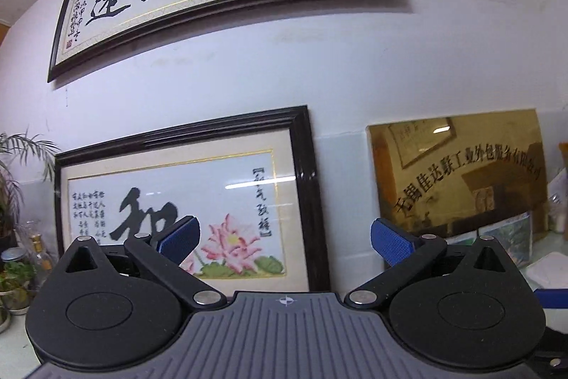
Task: Fold clothes
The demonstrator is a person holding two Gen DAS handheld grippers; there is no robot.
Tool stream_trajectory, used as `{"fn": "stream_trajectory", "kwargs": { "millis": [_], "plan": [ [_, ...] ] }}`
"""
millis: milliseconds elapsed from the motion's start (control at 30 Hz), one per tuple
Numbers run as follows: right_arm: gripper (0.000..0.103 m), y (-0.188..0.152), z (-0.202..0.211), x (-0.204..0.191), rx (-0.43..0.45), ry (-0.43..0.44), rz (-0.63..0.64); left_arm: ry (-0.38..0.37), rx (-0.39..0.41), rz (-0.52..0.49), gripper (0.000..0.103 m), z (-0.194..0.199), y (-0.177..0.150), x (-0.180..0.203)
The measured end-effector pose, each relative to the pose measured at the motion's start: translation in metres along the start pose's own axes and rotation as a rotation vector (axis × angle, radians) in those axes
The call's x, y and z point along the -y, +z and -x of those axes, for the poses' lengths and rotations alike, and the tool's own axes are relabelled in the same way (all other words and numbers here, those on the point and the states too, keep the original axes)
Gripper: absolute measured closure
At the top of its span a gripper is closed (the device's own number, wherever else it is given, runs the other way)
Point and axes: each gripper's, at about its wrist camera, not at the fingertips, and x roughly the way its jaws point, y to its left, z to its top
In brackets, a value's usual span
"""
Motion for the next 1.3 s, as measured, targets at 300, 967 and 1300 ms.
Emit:
{"fn": "stream_trajectory", "kwargs": {
  "millis": [300, 967, 1300],
  "plan": [
    [0.002, 0.009, -0.004, -0.013, 0.032, -0.018, 0.107, 0.028, 0.159, 0.113, 0.0, 0.014, 0.013, -0.005],
    [0.002, -0.013, -0.037, 0.033, -0.156, -0.024, -0.223, 0.116, -0.813, 0.53, 0.0, -0.11, -0.087, -0.057],
    [0.002, -0.023, -0.034, 0.031, -0.193, -0.022, -0.244, 0.118, -0.87, 0.504, 0.0, -0.117, -0.09, -0.073]
  ]
}}
